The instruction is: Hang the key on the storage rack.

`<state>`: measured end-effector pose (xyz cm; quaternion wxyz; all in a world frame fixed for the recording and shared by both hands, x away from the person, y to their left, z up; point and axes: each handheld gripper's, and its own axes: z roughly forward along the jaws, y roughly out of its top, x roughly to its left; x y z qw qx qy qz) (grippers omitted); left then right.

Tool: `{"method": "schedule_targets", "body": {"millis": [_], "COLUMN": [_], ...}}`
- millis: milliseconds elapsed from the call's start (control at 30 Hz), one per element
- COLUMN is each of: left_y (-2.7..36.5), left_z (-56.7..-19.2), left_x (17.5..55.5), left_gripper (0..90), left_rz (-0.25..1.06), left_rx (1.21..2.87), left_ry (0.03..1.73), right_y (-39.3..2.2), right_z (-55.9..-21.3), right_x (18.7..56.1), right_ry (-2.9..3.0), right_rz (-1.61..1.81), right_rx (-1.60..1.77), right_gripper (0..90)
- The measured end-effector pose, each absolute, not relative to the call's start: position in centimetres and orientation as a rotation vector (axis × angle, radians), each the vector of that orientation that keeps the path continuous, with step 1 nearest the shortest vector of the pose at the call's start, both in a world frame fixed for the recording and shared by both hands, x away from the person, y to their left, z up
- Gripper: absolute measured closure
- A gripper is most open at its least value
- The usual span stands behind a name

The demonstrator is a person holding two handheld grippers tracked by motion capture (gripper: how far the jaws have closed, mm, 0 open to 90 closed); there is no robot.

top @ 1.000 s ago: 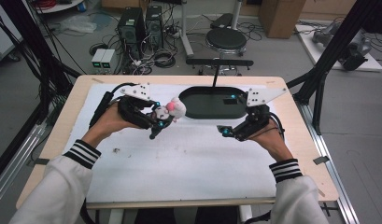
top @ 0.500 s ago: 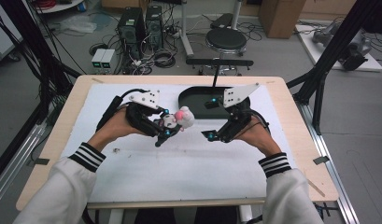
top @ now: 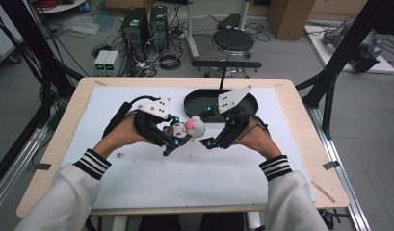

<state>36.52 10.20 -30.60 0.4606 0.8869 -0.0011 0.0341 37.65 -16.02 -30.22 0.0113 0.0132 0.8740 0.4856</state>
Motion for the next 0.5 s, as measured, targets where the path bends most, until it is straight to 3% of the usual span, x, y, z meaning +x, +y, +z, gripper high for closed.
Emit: {"method": "schedule_targets", "body": {"millis": [133, 433, 500], "left_y": [10.15, 9.99, 9.99], "left_z": [-30.56, -30.63, -30.64], "left_x": [36.37, 36.2, 36.23], "left_gripper": [46.3, 46.3, 46.3], "left_rz": [0.082, 0.064, 0.06], "left_rx": [2.189, 2.183, 2.186], "left_ry": [-0.012, -0.043, -0.053], "right_y": [-15.67, -15.15, -15.0], "right_z": [-30.29, -30.32, -30.37], "right_x": [37.69, 37.91, 37.95], "right_ry": [2.756, 2.78, 2.794], "right_rz": [1.511, 1.553, 1.551], "right_rx": [-0.003, -0.042, -0.069], "right_gripper": [16.3, 30.1, 37.8]}}
